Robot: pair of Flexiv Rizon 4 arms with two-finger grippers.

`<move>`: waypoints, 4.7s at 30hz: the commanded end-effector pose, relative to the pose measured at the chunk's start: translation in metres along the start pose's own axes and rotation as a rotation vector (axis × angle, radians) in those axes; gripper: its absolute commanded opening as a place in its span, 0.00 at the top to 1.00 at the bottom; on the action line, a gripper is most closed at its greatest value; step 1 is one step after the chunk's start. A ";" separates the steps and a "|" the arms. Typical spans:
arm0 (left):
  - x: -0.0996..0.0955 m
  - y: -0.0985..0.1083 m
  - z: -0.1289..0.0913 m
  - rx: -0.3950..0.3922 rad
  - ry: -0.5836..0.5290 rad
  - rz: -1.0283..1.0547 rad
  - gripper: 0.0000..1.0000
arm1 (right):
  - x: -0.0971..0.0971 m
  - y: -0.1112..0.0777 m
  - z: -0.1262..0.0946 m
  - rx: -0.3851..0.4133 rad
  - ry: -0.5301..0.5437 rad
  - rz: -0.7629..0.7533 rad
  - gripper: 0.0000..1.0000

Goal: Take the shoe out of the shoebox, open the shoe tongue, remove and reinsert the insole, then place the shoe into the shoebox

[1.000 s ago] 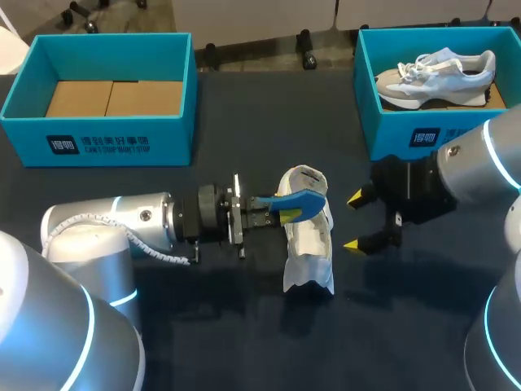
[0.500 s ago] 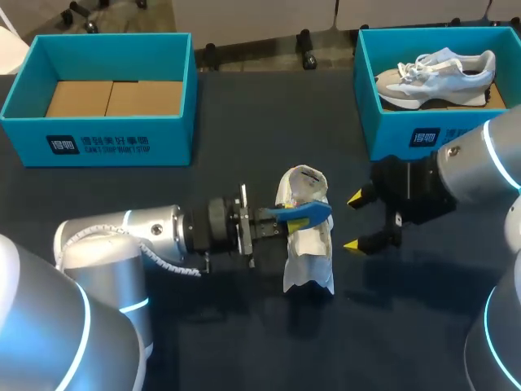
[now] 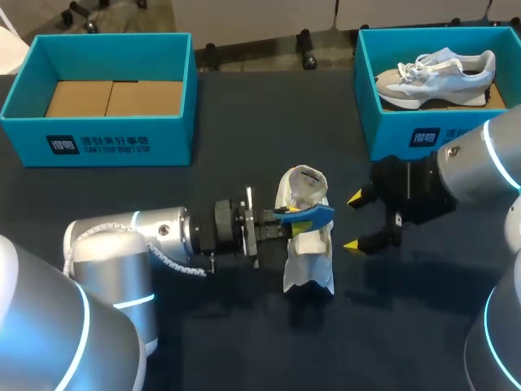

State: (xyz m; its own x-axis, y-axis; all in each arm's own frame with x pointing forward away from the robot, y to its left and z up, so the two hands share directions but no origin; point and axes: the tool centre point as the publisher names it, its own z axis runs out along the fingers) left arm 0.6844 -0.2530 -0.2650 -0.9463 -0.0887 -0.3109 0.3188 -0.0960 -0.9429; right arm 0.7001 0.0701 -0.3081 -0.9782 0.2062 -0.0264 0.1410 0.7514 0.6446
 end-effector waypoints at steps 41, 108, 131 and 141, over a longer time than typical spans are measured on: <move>0.009 0.008 -0.032 -0.051 -0.022 -0.016 1.00 | 0.000 0.000 0.000 0.000 -0.001 0.000 0.00; -0.003 0.011 -0.005 -0.027 0.017 0.009 1.00 | 0.000 0.000 0.000 0.000 -0.001 0.000 0.00; -0.010 0.012 0.010 -0.005 0.068 0.077 1.00 | 0.000 0.000 0.000 0.000 -0.001 0.000 0.00; -0.004 0.024 0.022 0.001 0.110 0.094 1.00 | 0.000 0.000 0.000 0.000 -0.001 0.000 0.00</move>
State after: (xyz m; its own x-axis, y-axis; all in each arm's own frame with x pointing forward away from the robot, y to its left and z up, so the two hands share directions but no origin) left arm 0.6942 -0.2708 -0.2793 -0.9130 0.0078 -0.4079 0.4058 -0.0870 -0.9098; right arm 0.7001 0.0702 -0.3081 -0.9782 0.2061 -0.0265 0.1409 0.7514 0.6446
